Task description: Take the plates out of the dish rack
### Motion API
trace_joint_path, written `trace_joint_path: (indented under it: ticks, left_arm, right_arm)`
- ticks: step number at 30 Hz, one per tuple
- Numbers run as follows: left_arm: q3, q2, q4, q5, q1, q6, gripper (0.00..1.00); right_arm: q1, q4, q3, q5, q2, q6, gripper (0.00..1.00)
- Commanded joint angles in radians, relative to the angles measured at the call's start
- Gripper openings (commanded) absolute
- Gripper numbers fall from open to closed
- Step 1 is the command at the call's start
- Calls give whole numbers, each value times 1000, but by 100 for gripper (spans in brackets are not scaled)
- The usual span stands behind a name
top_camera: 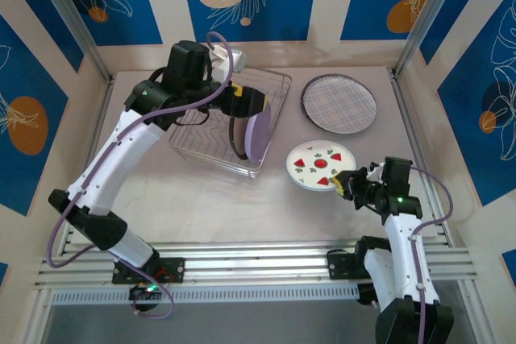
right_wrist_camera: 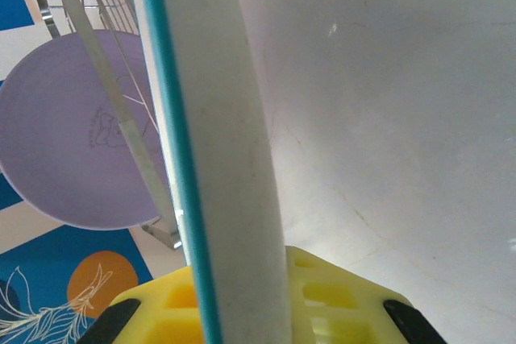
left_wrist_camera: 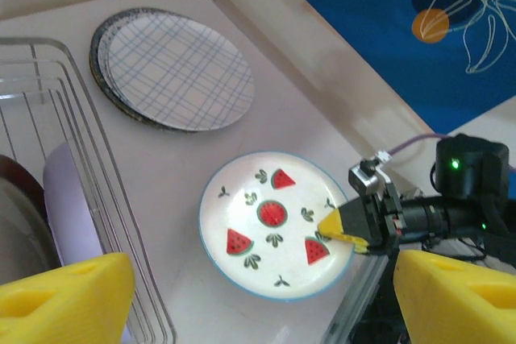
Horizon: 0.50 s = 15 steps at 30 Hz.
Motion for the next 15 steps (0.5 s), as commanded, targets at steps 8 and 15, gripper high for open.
trace_joint_path:
  ticks: [8, 15]
  left_arm:
    - [-99, -132, -25, -48, -12, 52, 84]
    - [-121, -150, -14, -46, -12, 47, 84]
  right_arm:
    - [-8, 267, -92, -40, 52, -58, 0]
    - [-7, 284, -124, -37, 94, -82, 0]
